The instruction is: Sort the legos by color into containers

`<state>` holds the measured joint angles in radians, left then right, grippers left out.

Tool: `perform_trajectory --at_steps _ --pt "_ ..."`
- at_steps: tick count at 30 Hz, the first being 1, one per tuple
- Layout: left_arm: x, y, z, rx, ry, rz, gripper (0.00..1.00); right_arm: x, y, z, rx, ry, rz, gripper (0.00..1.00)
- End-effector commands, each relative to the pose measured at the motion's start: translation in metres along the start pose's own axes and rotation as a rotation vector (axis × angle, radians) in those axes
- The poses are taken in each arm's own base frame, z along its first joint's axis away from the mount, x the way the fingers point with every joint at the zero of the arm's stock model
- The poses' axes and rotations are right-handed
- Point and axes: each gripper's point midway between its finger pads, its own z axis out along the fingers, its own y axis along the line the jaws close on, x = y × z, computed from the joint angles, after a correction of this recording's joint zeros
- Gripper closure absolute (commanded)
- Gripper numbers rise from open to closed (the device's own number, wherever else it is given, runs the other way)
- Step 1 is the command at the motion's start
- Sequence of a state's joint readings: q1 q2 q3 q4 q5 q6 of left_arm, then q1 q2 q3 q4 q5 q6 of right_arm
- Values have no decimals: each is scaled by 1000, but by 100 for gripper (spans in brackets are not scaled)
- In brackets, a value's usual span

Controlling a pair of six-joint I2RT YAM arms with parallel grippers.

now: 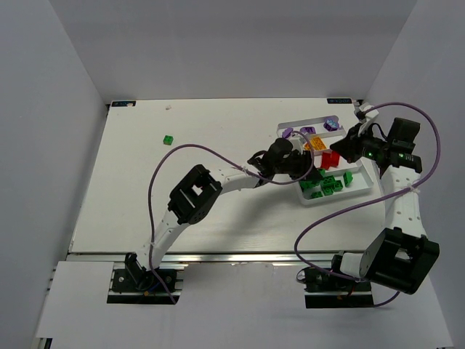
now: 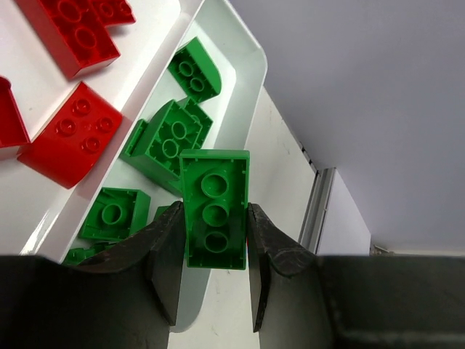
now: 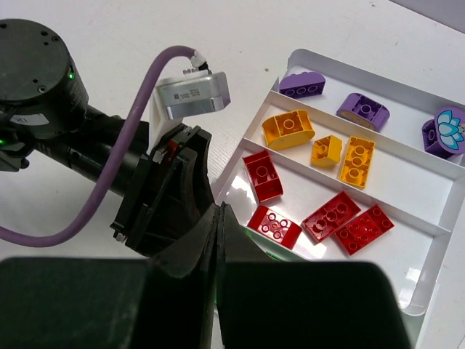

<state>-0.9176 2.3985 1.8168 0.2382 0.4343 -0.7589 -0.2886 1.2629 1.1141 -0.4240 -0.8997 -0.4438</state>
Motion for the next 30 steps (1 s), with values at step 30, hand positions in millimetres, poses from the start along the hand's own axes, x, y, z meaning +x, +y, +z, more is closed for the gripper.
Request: perform_trajectory --at_steps 30 --pt "-35 -25 -31 -96 -87 73 43 -28 6 -10 -46 -81 -52 89"
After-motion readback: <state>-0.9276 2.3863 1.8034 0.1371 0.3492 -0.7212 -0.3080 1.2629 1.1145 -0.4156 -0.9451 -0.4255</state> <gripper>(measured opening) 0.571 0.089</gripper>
